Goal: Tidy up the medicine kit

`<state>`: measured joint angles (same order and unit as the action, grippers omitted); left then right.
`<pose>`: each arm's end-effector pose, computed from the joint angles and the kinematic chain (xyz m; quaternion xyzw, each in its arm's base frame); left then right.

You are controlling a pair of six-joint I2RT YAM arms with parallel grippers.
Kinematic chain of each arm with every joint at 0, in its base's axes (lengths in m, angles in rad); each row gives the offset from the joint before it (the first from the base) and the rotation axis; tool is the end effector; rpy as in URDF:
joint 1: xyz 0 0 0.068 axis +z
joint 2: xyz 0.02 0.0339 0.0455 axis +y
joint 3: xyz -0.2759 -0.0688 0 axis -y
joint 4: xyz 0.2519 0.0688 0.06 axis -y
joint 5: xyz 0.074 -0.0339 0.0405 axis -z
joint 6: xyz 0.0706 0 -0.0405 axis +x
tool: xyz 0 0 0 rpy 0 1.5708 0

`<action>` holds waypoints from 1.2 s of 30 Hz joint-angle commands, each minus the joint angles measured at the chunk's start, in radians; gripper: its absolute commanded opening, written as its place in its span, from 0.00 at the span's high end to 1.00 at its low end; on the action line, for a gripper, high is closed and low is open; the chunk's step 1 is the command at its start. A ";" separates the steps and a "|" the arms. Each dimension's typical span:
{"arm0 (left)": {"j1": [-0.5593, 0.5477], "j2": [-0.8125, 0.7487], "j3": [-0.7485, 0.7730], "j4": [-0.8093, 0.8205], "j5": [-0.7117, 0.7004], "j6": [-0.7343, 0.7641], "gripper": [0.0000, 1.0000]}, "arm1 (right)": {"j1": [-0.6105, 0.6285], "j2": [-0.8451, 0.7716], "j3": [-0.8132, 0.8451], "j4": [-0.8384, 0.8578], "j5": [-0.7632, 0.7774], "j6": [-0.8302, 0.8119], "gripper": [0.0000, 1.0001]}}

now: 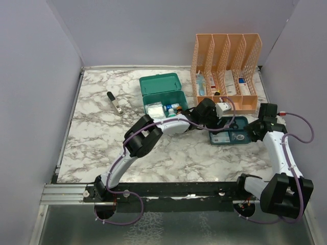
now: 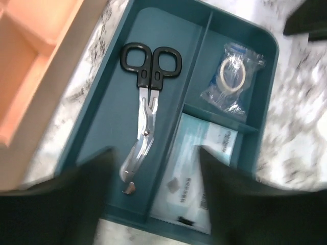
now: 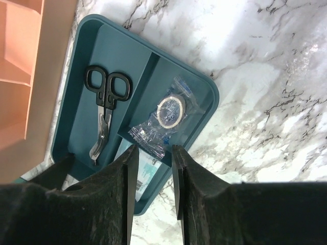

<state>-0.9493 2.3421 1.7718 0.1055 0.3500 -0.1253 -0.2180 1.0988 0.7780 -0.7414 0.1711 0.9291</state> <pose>0.3193 -0.4874 0.1629 0.4194 0.7312 -0.3920 0.3685 0.2146 -0.0598 0.2113 0.5413 0.7983 0.0097 0.2638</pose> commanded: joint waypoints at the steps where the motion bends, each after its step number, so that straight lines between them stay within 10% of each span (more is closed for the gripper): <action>1: -0.002 0.038 0.035 0.033 0.079 0.390 0.56 | -0.009 0.003 0.032 -0.009 -0.006 -0.047 0.68; 22: -0.028 0.048 0.033 -0.005 0.126 0.422 0.44 | -0.009 -0.032 0.034 -0.012 -0.087 -0.092 0.70; 36: -0.029 0.093 0.059 -0.044 0.032 0.438 0.70 | -0.009 -0.008 0.051 -0.013 -0.087 -0.109 0.73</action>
<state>-0.9749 2.4241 1.8141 0.0834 0.4164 0.2974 -0.2184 1.0874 0.7956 -0.7555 0.0944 0.8375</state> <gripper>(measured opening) 0.362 0.275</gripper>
